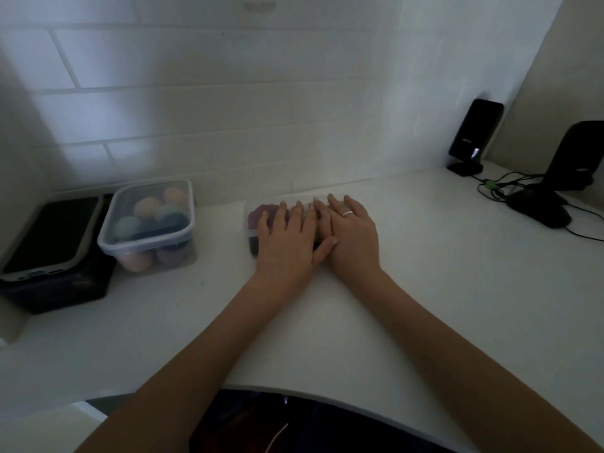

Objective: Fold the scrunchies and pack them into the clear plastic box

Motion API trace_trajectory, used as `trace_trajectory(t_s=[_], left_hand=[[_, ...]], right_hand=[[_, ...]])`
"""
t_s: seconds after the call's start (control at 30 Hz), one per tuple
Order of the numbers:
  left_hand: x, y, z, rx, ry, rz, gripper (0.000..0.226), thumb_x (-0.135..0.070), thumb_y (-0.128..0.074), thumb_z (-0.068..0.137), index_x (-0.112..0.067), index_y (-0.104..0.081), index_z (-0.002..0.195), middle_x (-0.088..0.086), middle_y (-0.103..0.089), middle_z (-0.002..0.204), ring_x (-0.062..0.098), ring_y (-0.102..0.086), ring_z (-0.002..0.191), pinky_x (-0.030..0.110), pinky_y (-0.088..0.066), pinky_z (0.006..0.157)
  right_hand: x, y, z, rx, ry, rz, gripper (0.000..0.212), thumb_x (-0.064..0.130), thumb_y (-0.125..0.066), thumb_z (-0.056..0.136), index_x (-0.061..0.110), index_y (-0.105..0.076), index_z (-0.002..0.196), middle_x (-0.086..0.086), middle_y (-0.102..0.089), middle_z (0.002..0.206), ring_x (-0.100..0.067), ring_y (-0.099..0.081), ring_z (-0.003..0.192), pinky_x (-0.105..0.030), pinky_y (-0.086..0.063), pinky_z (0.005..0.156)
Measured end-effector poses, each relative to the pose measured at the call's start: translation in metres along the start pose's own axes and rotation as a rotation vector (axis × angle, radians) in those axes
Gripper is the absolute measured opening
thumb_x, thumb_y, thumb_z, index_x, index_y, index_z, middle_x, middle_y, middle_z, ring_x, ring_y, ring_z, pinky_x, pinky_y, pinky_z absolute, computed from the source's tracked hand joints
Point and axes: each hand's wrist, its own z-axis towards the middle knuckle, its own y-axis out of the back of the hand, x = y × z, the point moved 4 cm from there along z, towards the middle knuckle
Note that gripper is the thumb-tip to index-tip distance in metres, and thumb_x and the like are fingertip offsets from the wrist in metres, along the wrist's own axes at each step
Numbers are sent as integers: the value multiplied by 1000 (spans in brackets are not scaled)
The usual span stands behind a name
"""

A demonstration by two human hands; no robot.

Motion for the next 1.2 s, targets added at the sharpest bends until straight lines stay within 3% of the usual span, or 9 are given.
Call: trace_trajectory(t_s=[0.17, 0.33, 0.6, 0.73, 0.8, 0.97, 1.07, 1.13, 1.2], left_hand=[[39, -8, 23, 47, 48, 27, 68, -58, -22, 92, -18, -20, 146, 10, -25, 154, 35, -19, 141, 55, -10, 110], [75, -18, 40, 43, 126, 40, 66, -57, -25, 92, -19, -22, 146, 9, -26, 154, 33, -21, 140, 54, -11, 110], [99, -24, 49, 12, 163, 66, 67, -59, -25, 91, -17, -25, 144, 10, -30, 151, 32, -24, 138, 51, -12, 110], [99, -20, 46, -27, 160, 36, 74, -56, -5, 85, -17, -32, 141, 8, -36, 149, 30, -28, 137, 48, -13, 111], [104, -20, 46, -50, 149, 56, 60, -45, -9, 92, -19, -29, 142, 5, -36, 149, 28, -27, 138, 45, -13, 112], [110, -24, 46, -6, 153, 81, 47, -18, -25, 97, -17, -22, 144, 7, -29, 152, 31, -22, 140, 45, -11, 113], [107, -19, 47, 37, 143, 77, 48, -14, -27, 96, -14, -22, 144, 11, -29, 151, 33, -23, 139, 45, -12, 115], [107, -7, 48, 18, 78, -74, 50, -5, -34, 92, -12, -29, 141, 11, -36, 148, 31, -31, 135, 41, -20, 114], [105, 16, 46, 10, -7, -456, 54, 6, -39, 88, -16, -42, 137, 5, -45, 143, 24, -42, 130, 34, -31, 110]], right_hand=[[29, -13, 33, -131, 29, 133, 30, 15, -48, 93, 10, -67, 117, -18, -66, 118, -29, -57, 117, -37, -37, 107], [45, -45, 66, -11, -21, 206, 35, 28, -39, 98, 22, -59, 127, -9, -56, 135, -30, -39, 129, -38, -31, 107], [58, -67, 93, -48, 81, 158, 39, 29, -31, 99, 22, -59, 126, -6, -57, 133, -27, -45, 124, -34, -30, 106], [51, -58, 87, -107, 176, 409, 40, 30, -42, 94, 20, -54, 131, -6, -53, 136, -24, -41, 123, -26, -25, 108], [44, -57, 85, -53, 233, 507, 44, 28, -48, 90, 20, -51, 133, -6, -47, 140, -22, -37, 126, -23, -21, 109], [41, -53, 87, -50, 340, 478, 30, 17, -55, 87, 13, -64, 116, -8, -65, 116, -22, -50, 111, -20, -29, 100], [42, -52, 85, -49, 207, 564, 25, 24, -60, 84, 14, -67, 105, -4, -70, 104, -19, -60, 101, -29, -30, 106], [40, -43, 92, -87, 72, 620, 16, 28, -58, 86, 14, -66, 88, -1, -73, 85, -15, -66, 84, -39, -18, 114], [41, -19, 103, -158, 26, 811, 22, 23, -51, 92, 11, -66, 80, -4, -71, 69, -14, -68, 70, -46, -28, 109]])
